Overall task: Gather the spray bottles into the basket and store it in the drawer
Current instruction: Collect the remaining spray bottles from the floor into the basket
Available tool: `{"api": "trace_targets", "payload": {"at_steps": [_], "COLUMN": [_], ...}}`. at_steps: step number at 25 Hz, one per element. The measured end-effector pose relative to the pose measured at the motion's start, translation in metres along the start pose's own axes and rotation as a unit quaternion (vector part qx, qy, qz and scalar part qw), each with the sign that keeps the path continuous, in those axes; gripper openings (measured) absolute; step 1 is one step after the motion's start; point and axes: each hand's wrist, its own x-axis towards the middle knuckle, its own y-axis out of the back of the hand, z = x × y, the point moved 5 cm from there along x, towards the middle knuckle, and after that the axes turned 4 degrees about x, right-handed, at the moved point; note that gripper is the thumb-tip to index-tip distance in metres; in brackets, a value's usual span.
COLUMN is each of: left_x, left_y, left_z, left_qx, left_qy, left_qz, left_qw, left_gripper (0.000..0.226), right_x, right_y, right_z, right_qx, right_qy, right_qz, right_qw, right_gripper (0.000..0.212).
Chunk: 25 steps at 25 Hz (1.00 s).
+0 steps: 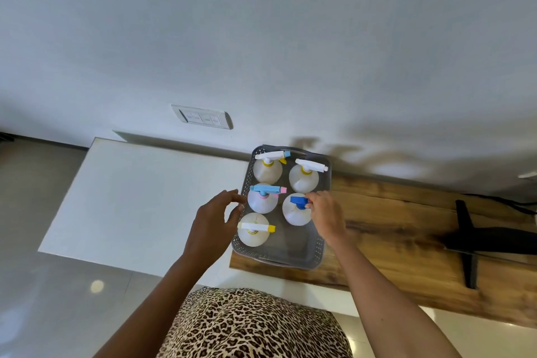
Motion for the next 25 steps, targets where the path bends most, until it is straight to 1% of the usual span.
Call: {"api": "trace_targets", "payload": {"at_steps": [8,12,16,21,25], "left_x": [-0.002,-0.004,-0.007,-0.024,-0.054], "left_y": [-0.002,0.002,0.006,0.023,0.055], "left_z": [-0.01,-0.013,-0.013,-0.024,-0.046], "left_qx": [0.011,0.006,-0.009,-0.034,-0.067], "left_qy": [0.014,0.019,0.022,0.025,0.058], "left_qz": [0.0,0.007,0.023,0.06,0.125], "left_qw": [1.0,1.0,0.999,0.997,0.988], "left_gripper": [0.017,0.017,0.017,0.018,0.016], "right_x": [0.005,-0.003,-0.011,-0.026,-0.039], "right_y": [-0.009,-0.002,0.009,0.024,0.025], "right_z": [-0.009,-0.01,-0.02,-0.064,-0.126], "right_qx": [0.008,0.027,0.05,0.083,0.128], "right_qy": [0.016,0.009,0.025,0.089,0.161], "right_qz": [-0.003,0.011,0.044,0.11,0.117], "right_qw": [1.0,1.0,0.997,0.987,0.972], "right_gripper": [0.032,0.032,0.028,0.019,0.012]}}
